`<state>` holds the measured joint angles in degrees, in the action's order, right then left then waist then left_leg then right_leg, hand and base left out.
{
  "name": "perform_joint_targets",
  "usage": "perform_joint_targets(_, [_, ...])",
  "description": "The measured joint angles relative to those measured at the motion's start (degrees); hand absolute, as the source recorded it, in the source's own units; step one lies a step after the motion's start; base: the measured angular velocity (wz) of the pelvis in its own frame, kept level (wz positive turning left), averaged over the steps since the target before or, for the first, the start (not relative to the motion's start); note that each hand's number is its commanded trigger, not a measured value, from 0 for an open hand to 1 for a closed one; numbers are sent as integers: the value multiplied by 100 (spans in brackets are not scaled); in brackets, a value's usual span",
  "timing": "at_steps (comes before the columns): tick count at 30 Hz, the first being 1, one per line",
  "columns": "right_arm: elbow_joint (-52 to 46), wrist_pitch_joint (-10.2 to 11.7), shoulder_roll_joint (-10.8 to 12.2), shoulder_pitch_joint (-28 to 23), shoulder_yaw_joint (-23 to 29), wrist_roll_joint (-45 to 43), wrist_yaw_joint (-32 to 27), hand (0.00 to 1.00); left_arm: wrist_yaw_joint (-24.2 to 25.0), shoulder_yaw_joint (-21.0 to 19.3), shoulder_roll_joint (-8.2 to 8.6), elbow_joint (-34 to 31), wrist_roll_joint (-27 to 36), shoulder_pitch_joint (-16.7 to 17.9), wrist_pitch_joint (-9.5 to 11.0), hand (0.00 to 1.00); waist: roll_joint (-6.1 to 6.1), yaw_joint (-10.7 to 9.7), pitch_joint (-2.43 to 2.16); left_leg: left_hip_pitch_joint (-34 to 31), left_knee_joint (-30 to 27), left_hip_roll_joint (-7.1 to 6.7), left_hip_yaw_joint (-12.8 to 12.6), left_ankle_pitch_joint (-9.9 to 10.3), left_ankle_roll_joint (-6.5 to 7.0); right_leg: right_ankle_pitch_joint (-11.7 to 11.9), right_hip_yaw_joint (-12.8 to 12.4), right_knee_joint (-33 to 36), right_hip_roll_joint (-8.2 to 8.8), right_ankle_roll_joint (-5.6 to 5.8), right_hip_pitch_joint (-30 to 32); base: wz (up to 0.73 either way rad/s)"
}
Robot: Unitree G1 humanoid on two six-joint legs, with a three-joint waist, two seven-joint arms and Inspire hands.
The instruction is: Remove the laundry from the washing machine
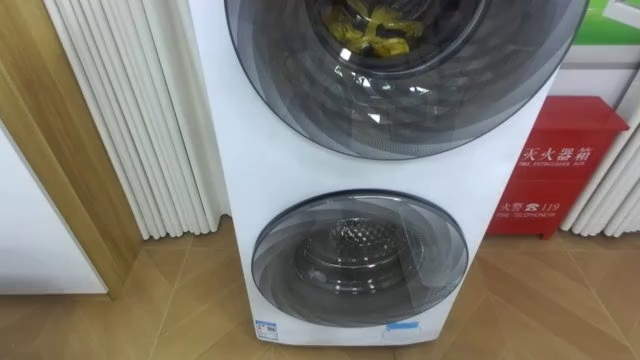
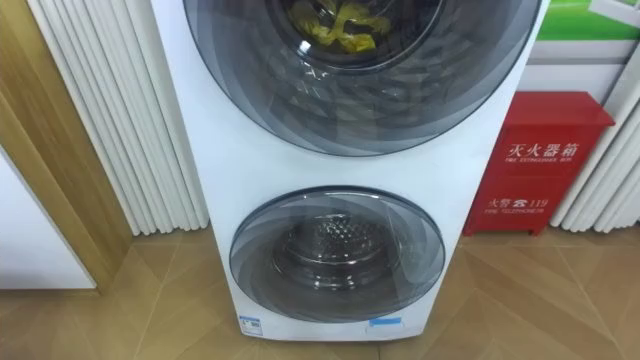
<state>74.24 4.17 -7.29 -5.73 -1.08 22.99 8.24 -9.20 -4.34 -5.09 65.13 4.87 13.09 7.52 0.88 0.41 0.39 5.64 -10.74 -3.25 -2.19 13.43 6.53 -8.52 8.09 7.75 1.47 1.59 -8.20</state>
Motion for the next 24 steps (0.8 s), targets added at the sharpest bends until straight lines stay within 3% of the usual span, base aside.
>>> perform_joint_targets(24, [-102, -55, 1, 32, 23, 2, -202, 0, 256, -3, -10, 18, 220, 94, -110, 0, -51, 9, 13, 1, 12, -2, -5, 0, 0, 0, -9, 1, 1, 0, -3, 0])
